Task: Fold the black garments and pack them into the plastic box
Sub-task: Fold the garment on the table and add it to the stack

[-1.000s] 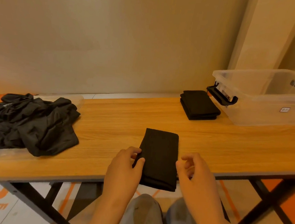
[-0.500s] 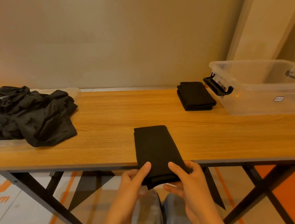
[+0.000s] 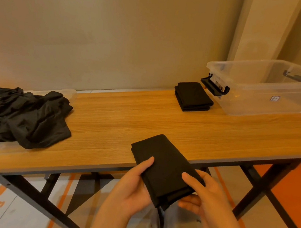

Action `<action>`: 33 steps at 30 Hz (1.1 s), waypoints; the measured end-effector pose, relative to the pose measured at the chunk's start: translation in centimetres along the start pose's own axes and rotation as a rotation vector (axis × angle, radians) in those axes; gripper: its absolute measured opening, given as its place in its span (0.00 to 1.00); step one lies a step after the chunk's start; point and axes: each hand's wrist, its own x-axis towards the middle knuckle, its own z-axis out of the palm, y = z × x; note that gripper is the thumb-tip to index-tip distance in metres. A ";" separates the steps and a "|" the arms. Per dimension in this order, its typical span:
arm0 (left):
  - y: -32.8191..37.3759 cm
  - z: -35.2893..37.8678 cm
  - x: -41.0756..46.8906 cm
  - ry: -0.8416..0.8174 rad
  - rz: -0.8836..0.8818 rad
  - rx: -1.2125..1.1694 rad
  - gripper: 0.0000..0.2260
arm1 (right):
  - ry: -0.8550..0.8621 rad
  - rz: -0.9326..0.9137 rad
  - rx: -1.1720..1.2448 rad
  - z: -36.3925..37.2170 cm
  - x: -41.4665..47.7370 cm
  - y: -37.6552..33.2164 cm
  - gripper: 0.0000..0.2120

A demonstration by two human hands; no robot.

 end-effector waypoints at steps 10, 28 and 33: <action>-0.6 1.4 1.6 0.019 0.147 0.078 0.20 | -0.091 0.100 0.498 -0.2 -0.3 0.2 0.24; 9.6 10.3 10.6 0.318 0.352 0.372 0.11 | 0.006 -0.225 0.354 0.8 6.9 -6.6 0.15; 15.8 16.1 17.1 0.289 0.347 0.564 0.07 | 0.113 -0.288 0.459 2.3 14.0 -12.5 0.17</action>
